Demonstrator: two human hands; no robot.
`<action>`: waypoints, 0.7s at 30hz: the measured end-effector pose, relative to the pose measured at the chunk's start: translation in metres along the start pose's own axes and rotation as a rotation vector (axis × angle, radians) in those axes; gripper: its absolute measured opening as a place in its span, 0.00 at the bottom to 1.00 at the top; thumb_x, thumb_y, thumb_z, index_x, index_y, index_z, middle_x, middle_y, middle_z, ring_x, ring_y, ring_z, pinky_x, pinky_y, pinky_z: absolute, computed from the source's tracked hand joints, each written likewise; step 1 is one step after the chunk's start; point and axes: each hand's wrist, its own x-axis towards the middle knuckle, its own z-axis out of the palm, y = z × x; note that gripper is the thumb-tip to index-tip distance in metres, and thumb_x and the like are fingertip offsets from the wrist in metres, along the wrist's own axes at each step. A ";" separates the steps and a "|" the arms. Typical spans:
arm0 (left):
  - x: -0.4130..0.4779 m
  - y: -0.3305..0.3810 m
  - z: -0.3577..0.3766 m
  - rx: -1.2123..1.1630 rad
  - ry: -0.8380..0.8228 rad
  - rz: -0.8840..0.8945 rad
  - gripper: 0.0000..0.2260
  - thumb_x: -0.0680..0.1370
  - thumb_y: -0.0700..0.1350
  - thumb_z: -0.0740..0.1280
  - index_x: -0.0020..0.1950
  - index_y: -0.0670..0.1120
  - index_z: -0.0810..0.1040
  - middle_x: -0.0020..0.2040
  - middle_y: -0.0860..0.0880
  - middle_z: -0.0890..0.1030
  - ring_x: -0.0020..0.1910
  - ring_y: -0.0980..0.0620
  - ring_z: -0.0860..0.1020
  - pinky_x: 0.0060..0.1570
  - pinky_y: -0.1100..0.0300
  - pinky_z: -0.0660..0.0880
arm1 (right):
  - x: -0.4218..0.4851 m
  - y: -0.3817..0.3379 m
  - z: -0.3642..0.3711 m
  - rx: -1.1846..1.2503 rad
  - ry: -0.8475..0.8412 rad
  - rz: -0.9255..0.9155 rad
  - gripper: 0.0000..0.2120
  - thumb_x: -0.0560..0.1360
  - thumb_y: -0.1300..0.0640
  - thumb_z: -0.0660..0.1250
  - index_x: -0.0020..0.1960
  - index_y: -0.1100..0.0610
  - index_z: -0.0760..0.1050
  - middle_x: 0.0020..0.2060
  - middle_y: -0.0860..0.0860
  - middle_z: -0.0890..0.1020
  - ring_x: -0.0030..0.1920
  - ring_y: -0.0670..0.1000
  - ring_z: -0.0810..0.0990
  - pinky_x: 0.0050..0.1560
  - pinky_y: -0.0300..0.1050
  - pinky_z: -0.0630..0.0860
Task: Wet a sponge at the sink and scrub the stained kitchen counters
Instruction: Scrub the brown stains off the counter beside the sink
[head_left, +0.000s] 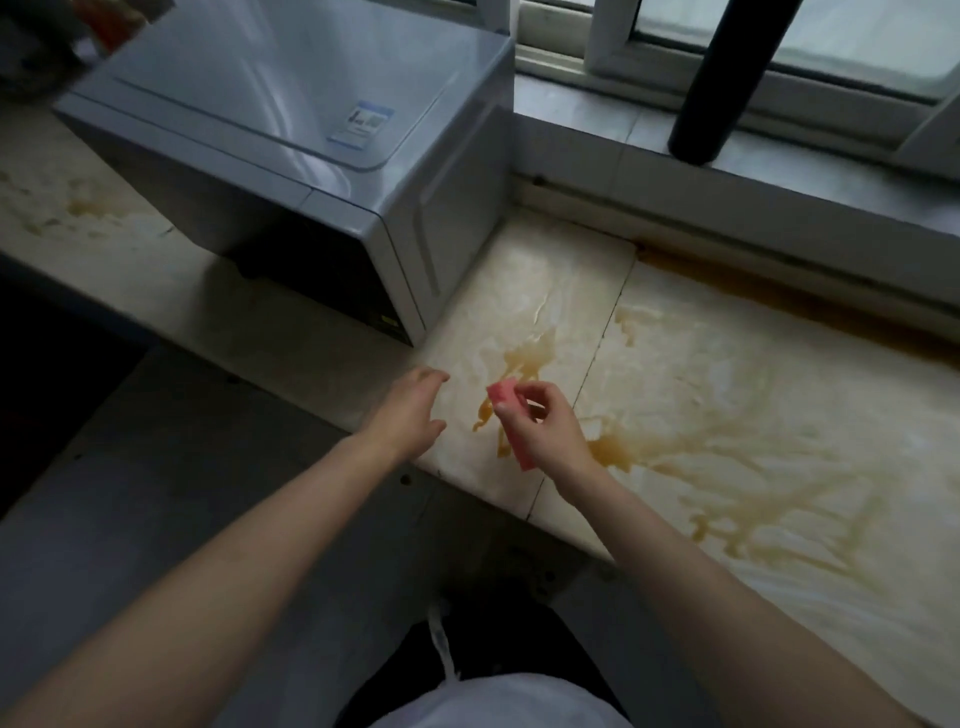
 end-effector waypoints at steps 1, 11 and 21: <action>0.005 -0.002 0.002 0.024 -0.024 0.000 0.30 0.75 0.46 0.71 0.75 0.49 0.65 0.73 0.47 0.66 0.71 0.45 0.66 0.70 0.49 0.66 | 0.002 0.004 0.005 -0.100 0.011 -0.046 0.23 0.76 0.46 0.74 0.67 0.51 0.72 0.62 0.47 0.77 0.54 0.42 0.77 0.42 0.35 0.79; 0.056 -0.026 0.010 0.203 -0.152 0.185 0.24 0.77 0.36 0.64 0.73 0.44 0.65 0.75 0.42 0.60 0.73 0.39 0.62 0.70 0.47 0.65 | -0.001 0.059 0.063 -0.987 0.043 -0.492 0.17 0.76 0.46 0.70 0.63 0.50 0.76 0.69 0.46 0.75 0.65 0.57 0.72 0.61 0.56 0.71; 0.080 -0.044 0.018 0.299 -0.177 0.312 0.24 0.79 0.35 0.58 0.75 0.42 0.60 0.77 0.39 0.57 0.74 0.38 0.59 0.70 0.48 0.64 | -0.014 0.075 0.086 -1.082 0.069 -0.387 0.18 0.74 0.51 0.69 0.63 0.51 0.76 0.74 0.50 0.71 0.68 0.58 0.70 0.59 0.55 0.71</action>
